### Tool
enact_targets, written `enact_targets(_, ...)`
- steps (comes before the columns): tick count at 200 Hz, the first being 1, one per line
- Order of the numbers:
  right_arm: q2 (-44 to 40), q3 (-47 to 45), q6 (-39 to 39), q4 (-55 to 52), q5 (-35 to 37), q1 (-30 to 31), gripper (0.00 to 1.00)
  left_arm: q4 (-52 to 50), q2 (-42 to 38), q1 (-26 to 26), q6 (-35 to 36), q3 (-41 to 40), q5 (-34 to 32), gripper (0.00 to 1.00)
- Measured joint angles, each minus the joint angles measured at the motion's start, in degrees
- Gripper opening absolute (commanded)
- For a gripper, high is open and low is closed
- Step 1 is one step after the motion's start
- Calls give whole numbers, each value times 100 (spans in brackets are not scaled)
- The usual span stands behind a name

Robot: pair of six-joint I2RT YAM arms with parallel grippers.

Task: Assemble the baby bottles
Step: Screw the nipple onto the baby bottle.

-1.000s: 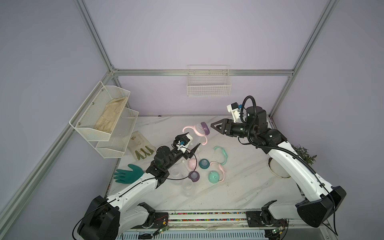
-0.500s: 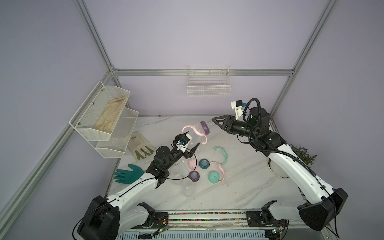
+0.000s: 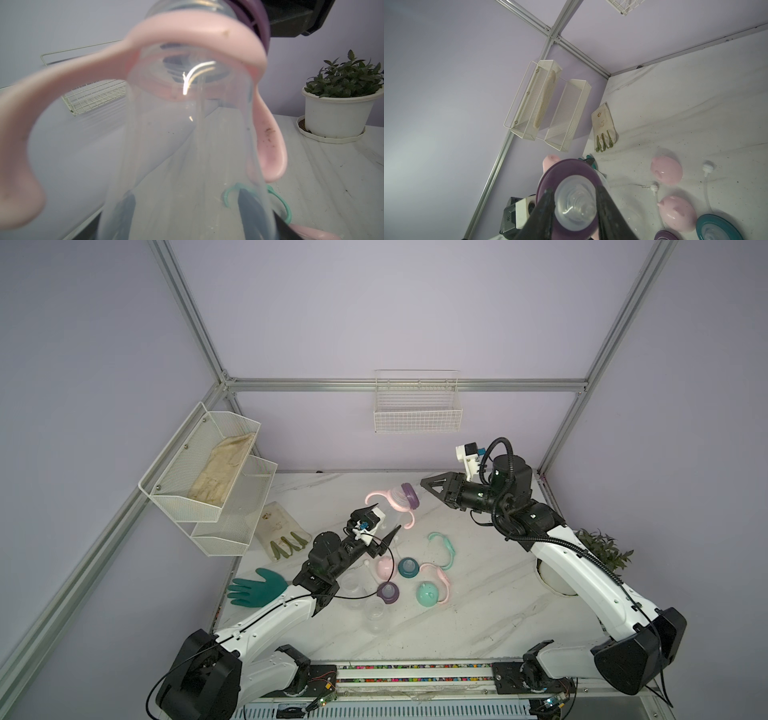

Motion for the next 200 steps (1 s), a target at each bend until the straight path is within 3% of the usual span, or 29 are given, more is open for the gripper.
enact_targets(95, 264, 35, 33, 81, -219, -28, 0, -11, 63, 2, 0, 0, 7, 0)
enact_targets(200, 560, 807, -398, -393, -588, -4, 0, -50, 157, 0, 13, 2, 319, 0)
